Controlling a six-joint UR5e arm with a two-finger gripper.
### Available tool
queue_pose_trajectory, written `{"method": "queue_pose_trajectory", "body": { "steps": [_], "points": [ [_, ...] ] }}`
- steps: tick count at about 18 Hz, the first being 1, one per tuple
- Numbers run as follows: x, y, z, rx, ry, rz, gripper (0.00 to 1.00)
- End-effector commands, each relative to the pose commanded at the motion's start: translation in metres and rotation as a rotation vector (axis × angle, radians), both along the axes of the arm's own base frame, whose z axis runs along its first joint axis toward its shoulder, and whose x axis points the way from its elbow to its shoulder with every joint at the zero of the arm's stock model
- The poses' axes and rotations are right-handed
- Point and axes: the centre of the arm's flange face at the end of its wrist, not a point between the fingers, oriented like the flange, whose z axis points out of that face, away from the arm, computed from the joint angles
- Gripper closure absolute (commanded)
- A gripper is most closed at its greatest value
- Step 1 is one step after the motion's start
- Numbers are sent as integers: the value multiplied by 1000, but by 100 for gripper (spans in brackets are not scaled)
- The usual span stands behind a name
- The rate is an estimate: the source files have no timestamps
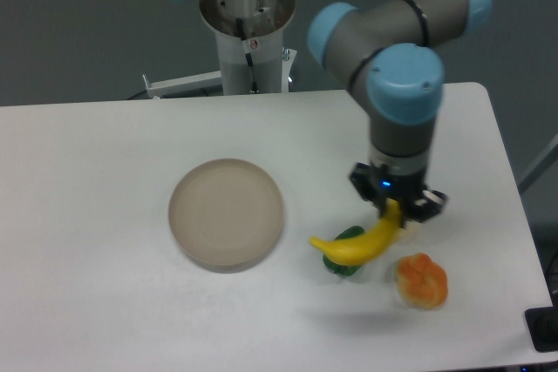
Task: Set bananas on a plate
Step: 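Lift the held banana and carry it toward the beige plate, then lower the banana onto the beige plate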
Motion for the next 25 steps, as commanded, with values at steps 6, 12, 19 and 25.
{"method": "queue_pose_trajectory", "body": {
  "steps": [6,12,19,25],
  "points": [
    [58,10,-31,-78,-53,138,70],
    [99,6,-83,-92,-63,186,70],
    [126,-8,-133,-70,-45,205,70],
    [144,-6,-146,-90,-48,182,70]
  ]
}}
